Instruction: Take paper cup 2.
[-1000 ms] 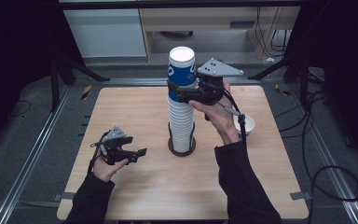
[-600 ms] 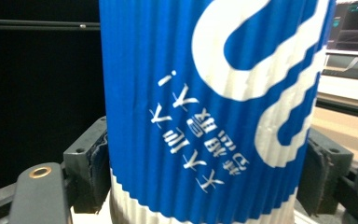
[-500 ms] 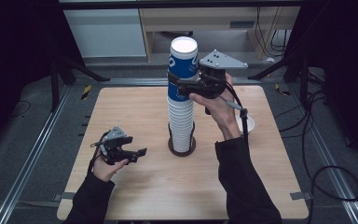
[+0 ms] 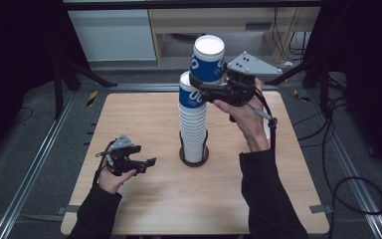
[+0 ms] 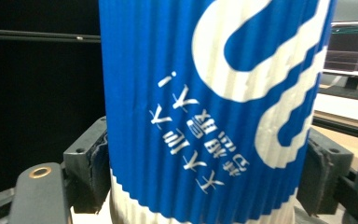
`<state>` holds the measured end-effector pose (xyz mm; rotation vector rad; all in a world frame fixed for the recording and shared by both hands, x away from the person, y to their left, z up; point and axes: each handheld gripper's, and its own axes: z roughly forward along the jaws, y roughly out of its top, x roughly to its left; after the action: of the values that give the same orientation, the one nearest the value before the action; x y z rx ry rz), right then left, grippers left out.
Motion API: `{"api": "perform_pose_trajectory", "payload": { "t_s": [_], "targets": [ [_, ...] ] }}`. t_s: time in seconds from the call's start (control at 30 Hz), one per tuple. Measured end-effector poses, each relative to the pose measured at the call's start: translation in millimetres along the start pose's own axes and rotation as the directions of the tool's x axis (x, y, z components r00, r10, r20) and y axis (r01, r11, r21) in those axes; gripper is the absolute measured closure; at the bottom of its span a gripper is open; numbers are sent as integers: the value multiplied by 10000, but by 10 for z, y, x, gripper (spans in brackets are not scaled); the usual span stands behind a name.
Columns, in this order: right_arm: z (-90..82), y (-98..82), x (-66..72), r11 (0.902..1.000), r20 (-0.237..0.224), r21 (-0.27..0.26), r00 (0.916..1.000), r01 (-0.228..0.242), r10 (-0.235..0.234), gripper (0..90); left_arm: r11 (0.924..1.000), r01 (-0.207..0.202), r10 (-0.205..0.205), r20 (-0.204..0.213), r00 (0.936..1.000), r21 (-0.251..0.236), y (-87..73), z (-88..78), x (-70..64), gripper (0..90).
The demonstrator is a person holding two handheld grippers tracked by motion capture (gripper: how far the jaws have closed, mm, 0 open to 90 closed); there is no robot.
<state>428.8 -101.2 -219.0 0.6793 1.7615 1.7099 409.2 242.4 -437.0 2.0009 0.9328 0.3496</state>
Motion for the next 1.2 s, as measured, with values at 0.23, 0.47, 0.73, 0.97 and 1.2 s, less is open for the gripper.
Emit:
{"api": "perform_pose_trajectory", "payload": {
  "t_s": [0.23, 0.47, 0.73, 0.97, 1.2],
  "targets": [
    [-305, -142, -134, 9995, 350, 286, 9993, 123, -133, 206, 9999, 59, -58, 87, 9999, -141, 12, -17, -20, 172],
    [-590, -376, -244, 9974, 526, 715, 9986, 29, -67, 204, 10000, 22, -21, 118, 9999, -75, 13, -10, -31, 176],
    [-782, -725, -317, 9925, 537, 1214, 9985, -145, 80, 204, 9999, -53, 55, 158, 9999, -88, 19, -11, -53, 177],
    [-859, -944, -317, 9856, 500, 1671, 9986, -243, 162, 204, 9999, -77, 80, 290, 9995, -114, 21, -10, -68, 181],
    [-876, -1209, -268, 9752, 190, 2192, 9994, -315, 281, 202, 9998, -144, 149, 291, 9995, -152, 39, -28, -84, 182]
  ]
}}
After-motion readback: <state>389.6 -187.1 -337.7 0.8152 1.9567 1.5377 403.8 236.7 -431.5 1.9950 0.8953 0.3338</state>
